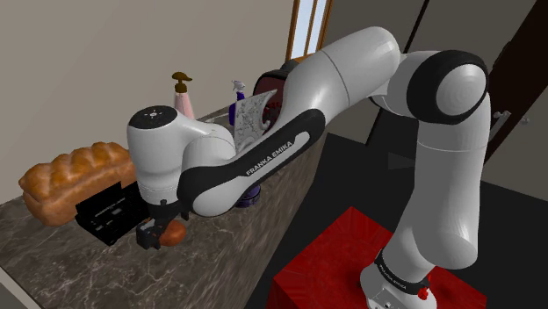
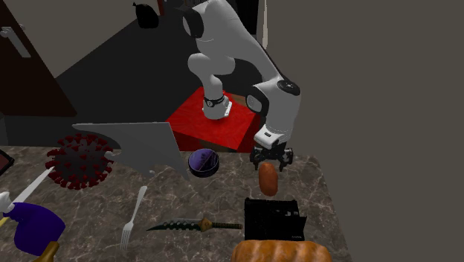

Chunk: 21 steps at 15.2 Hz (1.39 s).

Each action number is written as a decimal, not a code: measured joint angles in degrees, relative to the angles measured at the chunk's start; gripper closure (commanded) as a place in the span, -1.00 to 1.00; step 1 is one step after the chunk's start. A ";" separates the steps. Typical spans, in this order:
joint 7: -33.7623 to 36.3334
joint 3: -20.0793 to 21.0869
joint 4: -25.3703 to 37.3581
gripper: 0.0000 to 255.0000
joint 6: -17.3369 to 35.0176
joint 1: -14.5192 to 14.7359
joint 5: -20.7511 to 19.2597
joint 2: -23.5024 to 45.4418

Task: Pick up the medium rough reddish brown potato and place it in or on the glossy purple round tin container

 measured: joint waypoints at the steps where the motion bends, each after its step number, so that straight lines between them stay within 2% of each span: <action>1: 0.00 0.00 0.00 -1.00 0.01 0.00 0.00 0.00; 2: 0.00 0.00 0.00 1.00 0.01 0.00 0.00 0.00; 13: -0.10 0.12 0.02 1.00 -0.23 -0.05 0.20 -0.27; 21: -2.13 1.20 2.25 1.00 -4.53 -0.76 2.73 -2.94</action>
